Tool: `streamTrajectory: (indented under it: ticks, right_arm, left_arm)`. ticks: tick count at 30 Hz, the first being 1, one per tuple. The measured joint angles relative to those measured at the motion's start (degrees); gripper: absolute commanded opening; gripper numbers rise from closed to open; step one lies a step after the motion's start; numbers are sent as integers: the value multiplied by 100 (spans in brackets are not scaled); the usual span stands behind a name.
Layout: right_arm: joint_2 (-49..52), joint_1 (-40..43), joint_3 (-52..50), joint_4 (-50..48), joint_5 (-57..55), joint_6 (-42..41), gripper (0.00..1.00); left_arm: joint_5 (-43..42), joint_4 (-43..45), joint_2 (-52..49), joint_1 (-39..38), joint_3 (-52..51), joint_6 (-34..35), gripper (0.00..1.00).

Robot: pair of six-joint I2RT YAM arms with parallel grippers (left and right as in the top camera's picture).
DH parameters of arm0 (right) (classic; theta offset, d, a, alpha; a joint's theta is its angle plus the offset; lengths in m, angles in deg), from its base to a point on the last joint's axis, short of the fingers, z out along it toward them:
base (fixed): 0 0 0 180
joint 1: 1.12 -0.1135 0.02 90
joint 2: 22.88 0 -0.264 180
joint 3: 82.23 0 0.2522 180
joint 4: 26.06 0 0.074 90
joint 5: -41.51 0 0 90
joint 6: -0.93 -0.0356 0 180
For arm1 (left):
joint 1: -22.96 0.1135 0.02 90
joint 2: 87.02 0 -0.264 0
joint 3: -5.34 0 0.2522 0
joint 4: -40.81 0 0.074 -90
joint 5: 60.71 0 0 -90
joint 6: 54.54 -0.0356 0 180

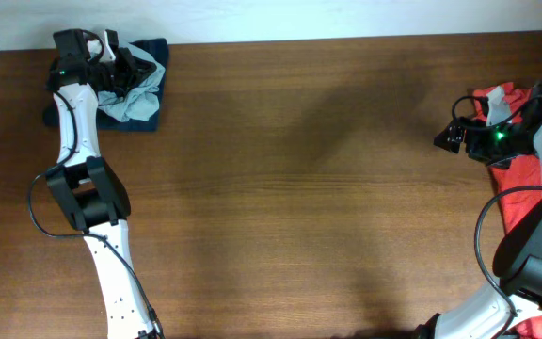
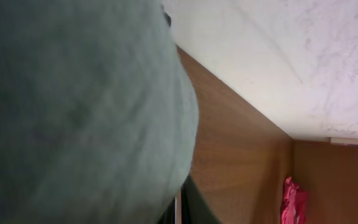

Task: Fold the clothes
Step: 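Lower the bundle onto the navy garment and open the left gripper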

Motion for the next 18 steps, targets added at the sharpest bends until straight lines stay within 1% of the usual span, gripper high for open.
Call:
streamTrajectory:
  ticks: [3,5,9,10,12,14,16,18]
  right_arm:
    - [2,0,0,0,-2,-2,98]
    - [0,0,2,0,-2,-2,99]
    - [2,0,2,0,0,0,99]
    - [0,0,0,0,-2,0,99]
    - [0,0,0,-2,-2,-2,98]
    - [0,0,0,-2,-2,0,99]
    - [0,0,0,-2,0,-2,98]
    - [0,0,2,-2,0,-2,99]
  left_arm:
    - [-184,280,-11,4,79,28,4]
    - [-297,302,-17,13,337,44,4]
    - [-376,345,-20,55,1123,245,4]
    - [-372,387,-11,111,1495,400,4]
    - [-328,389,13,199,1685,533,4]
    - [-175,160,26,306,1725,623,4]
    - [334,-527,24,444,1690,669,4]
    - [754,-876,17,527,1663,612,4]
